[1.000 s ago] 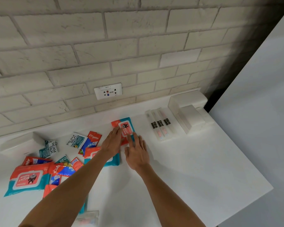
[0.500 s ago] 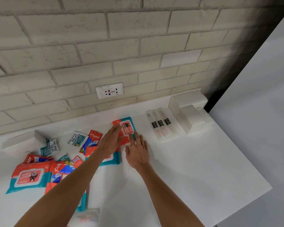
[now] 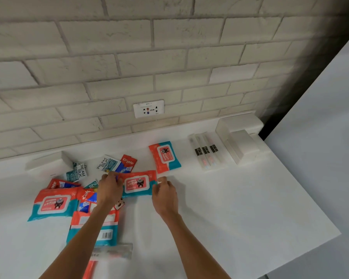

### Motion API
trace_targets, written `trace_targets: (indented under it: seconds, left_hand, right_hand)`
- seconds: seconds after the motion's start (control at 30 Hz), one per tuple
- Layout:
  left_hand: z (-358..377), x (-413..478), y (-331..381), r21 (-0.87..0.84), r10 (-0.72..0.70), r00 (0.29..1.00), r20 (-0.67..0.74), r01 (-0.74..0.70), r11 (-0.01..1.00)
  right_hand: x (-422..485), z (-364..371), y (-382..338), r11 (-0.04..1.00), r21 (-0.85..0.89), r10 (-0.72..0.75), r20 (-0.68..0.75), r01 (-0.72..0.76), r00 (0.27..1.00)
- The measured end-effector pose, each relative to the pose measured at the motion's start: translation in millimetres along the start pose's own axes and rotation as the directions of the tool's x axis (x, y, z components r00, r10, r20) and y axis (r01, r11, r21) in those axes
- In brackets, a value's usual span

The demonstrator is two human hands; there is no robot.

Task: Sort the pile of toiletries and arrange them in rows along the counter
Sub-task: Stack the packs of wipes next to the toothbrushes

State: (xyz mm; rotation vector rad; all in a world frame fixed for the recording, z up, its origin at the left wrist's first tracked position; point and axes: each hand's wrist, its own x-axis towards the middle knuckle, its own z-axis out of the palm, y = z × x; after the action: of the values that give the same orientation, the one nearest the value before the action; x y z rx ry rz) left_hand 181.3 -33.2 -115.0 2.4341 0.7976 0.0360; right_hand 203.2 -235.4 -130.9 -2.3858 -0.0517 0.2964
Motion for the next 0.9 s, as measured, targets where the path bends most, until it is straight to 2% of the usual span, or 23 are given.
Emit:
trace_targets:
  seconds: [0.27, 0.47, 0.6, 0.77, 0.83, 0.9]
  left_hand:
    - [-9.3, -20.4, -4.7, -0.251, -0.15, 0.979, 0.135, 0.18, 0.951]
    - [-24.1, -43.5, -11.7, -0.39, -0.181, 0.941, 0.286, 0.286, 0.875]
    - [-35.2, -66.0, -14.3, -0.495, -0.136, 0.894, 0.428, 0.357, 0.792]
    - [-55.6, -106.0, -12.1, -0.623, -0.043, 0.816, 0.577, 0.474, 0.622]
    - [-61.1, -117.2, -16.8, -0.643, -0.008, 0.779, 0.626, 0.523, 0.56]
    - [-66.7, -127.7, -21.5, -0.628, 0.014, 0.74, 0.672, 0.56, 0.54]
  right_hand:
    - [-28.4, 15.8, -5.8, 0.975, 0.171, 0.139, 0.012, -0.139, 0.99]
    - [-56.2, 16.0, -0.9, 0.957, 0.21, 0.203, 0.008, -0.2, 0.979]
    - [-82.8, 6.0, 4.5, 0.945, 0.292, 0.172, -0.051, -0.15, 0.984]
    - [-109.7, -1.2, 12.2, 0.834, 0.538, 0.221, -0.125, -0.121, 0.967]
    - [-114.3, -10.5, 13.3, 0.832, 0.549, 0.224, -0.192, -0.085, 0.955]
    - [-117.8, -26.5, 9.0, 0.831, 0.55, 0.232, -0.208, -0.083, 0.95]
